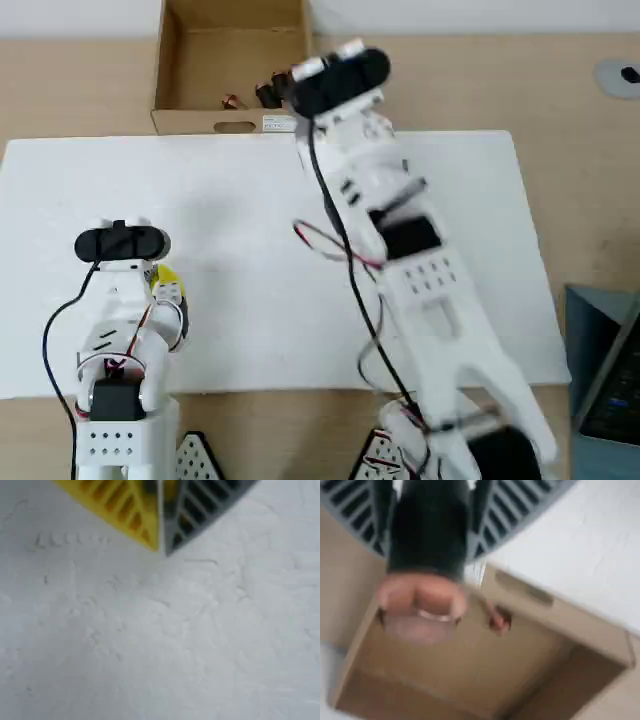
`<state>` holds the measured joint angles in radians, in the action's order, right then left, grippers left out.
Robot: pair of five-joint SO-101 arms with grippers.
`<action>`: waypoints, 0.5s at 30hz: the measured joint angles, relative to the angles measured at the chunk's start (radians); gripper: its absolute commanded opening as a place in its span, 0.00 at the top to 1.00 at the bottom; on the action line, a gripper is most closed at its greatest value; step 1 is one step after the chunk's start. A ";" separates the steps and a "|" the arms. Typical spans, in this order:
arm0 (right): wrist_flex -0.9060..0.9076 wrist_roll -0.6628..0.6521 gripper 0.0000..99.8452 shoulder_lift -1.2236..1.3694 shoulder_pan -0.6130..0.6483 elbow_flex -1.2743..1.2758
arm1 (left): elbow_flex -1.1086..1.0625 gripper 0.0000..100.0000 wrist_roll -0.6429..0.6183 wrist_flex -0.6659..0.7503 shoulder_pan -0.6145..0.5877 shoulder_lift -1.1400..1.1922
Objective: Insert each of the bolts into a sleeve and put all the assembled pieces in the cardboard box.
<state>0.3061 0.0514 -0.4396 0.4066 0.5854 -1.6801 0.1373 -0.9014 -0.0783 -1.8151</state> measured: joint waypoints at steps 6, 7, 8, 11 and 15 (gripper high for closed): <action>-0.081 0.000 0.99 0.307 -0.002 -0.221 | 0.000 1.00 0.000 0.000 0.000 0.000; -0.083 0.000 0.99 0.361 -0.002 -0.264 | 0.000 1.00 0.000 0.000 0.000 0.000; -0.083 0.000 0.99 0.410 -0.002 -0.304 | 0.000 1.00 0.000 0.000 0.000 0.000; -0.109 0.000 0.99 0.551 -0.002 -0.414 | 0.000 1.00 0.000 0.000 0.000 0.000; -0.138 0.000 0.99 0.723 -0.002 -0.569 | 0.000 1.00 0.000 0.000 0.000 0.000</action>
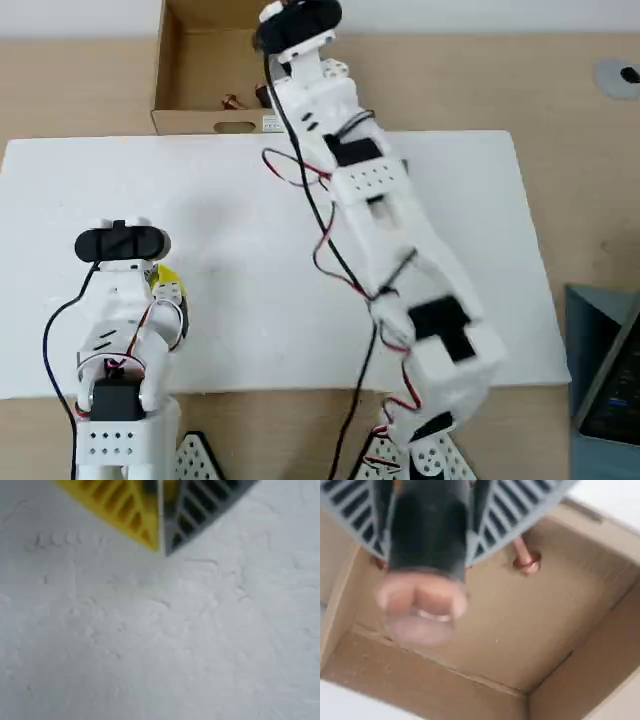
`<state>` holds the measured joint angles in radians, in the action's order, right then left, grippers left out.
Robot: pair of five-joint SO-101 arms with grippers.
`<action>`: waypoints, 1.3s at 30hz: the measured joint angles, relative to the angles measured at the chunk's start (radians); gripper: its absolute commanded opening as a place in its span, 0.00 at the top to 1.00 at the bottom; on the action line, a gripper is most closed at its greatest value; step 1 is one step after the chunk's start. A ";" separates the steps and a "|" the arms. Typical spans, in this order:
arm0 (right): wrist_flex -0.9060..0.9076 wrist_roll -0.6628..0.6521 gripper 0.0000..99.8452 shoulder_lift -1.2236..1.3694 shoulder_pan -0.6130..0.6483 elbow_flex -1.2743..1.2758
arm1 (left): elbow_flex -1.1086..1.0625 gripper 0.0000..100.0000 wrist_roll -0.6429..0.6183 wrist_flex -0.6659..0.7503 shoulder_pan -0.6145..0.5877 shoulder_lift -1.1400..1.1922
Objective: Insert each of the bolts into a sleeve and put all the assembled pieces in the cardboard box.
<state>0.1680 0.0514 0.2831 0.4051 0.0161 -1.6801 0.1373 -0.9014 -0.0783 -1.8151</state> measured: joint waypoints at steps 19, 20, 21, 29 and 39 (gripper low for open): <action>0.244 -0.164 0.84 0.588 0.021 -0.740 | 0.000 0.99 0.000 0.000 0.000 0.000; 0.253 -0.166 0.84 0.608 0.023 -0.769 | 0.000 0.99 0.000 0.000 0.000 0.000; 0.262 -0.167 0.85 0.621 0.021 -0.795 | 0.000 0.99 0.000 0.000 0.000 0.000; 0.336 -0.167 0.85 0.704 0.020 -0.982 | 0.000 0.99 0.000 0.000 0.000 0.000; 0.382 -0.167 0.90 0.726 0.020 -1.053 | 0.000 0.99 0.000 0.000 0.000 0.000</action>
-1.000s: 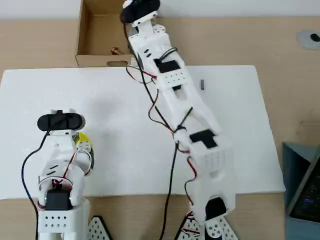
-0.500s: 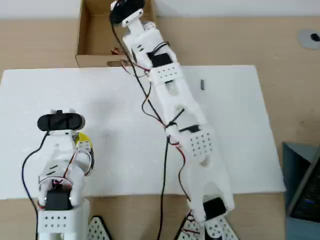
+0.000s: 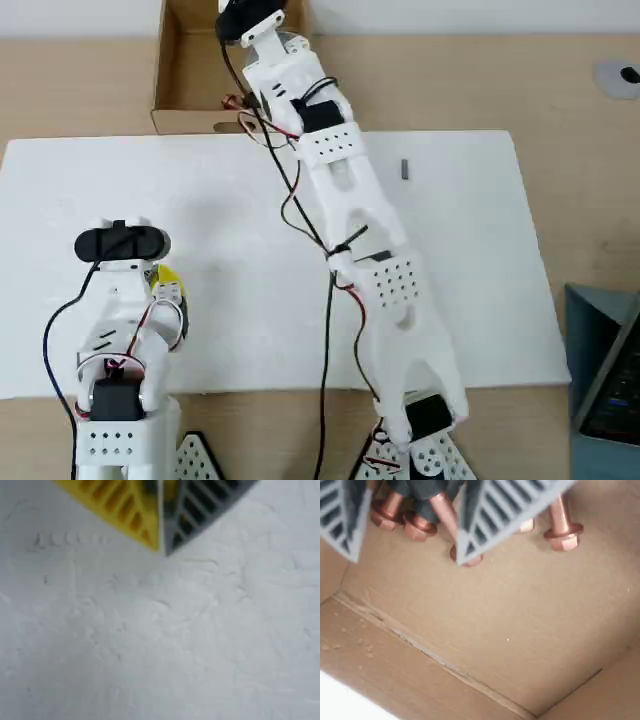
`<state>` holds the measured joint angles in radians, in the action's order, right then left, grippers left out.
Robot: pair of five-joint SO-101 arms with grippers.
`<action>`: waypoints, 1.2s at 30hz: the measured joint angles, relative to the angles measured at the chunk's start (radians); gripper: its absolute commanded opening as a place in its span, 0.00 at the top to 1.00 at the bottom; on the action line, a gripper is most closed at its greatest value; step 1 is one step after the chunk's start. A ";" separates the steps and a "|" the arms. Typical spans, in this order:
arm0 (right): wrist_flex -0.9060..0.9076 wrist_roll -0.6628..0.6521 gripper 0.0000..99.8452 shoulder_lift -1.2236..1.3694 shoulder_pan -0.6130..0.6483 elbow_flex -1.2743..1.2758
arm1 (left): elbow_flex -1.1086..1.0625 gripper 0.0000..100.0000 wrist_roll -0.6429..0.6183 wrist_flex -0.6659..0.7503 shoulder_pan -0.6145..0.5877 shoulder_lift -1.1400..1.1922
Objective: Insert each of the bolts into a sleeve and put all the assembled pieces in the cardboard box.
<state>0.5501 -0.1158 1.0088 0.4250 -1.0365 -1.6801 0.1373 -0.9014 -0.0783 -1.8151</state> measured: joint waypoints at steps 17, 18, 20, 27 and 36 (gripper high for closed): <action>0.586 -0.002 0.99 -0.003 0.002 -0.563 | 0.000 0.99 0.000 0.000 0.000 0.000; 0.620 -0.002 0.99 -0.003 -0.002 -0.575 | 0.000 0.99 0.000 0.000 0.000 0.000; 0.680 -0.002 0.99 -0.003 -0.011 -0.585 | 0.000 0.99 0.000 0.000 0.000 0.000; 0.914 -0.002 0.99 -0.153 -0.048 -0.585 | 0.000 0.99 0.000 0.000 0.000 0.000; 1.211 0.100 0.99 -0.459 -0.121 -0.585 | 0.000 0.99 0.000 0.000 0.000 0.000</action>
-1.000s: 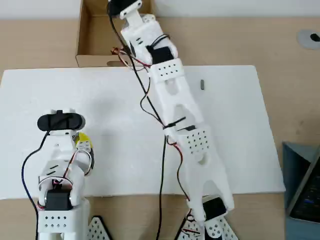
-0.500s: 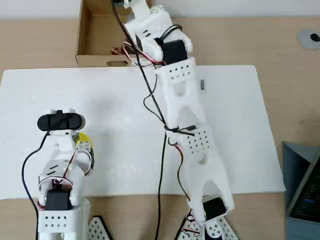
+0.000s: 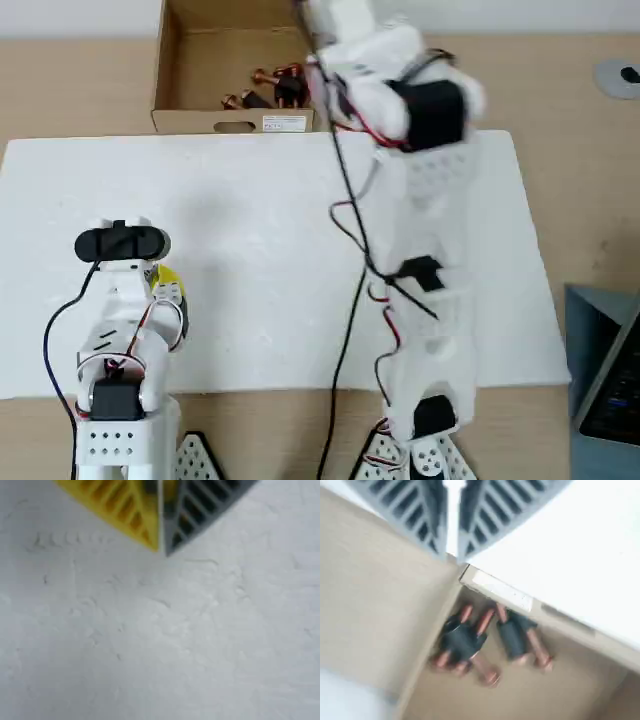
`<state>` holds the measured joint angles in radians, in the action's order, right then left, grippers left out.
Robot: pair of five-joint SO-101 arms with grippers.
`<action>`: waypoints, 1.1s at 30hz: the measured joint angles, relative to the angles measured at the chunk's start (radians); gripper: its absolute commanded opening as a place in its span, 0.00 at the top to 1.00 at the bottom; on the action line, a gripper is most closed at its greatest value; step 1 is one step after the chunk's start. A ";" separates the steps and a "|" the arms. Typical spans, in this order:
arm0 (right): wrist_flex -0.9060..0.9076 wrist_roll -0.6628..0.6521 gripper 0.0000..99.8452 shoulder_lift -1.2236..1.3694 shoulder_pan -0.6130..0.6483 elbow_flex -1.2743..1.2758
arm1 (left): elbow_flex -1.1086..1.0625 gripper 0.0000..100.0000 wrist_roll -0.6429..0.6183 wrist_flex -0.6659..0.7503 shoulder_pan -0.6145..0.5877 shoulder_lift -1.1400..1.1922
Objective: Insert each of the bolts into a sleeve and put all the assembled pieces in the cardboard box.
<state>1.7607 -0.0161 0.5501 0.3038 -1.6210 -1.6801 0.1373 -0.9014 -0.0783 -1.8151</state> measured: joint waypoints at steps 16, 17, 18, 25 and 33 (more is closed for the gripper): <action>0.006 0.021 0.99 -0.534 -0.144 0.262 | 0.000 0.99 0.000 0.000 0.000 0.000; 0.006 0.021 0.99 -0.583 -0.153 0.319 | 0.000 0.99 0.000 0.000 0.000 0.000; 0.006 0.021 0.99 -0.635 -0.164 0.379 | 0.000 0.99 0.000 0.000 0.000 0.000; 0.006 0.021 0.99 -0.997 -0.226 0.844 | 0.000 0.99 0.000 0.000 0.000 0.000; -0.025 0.021 0.99 -1.341 -0.255 1.390 | 0.000 0.99 0.000 0.000 0.000 0.000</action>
<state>1.7361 0.0054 -0.7910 0.0491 -0.2309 -1.6801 0.1373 -0.9014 -0.0783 -1.8151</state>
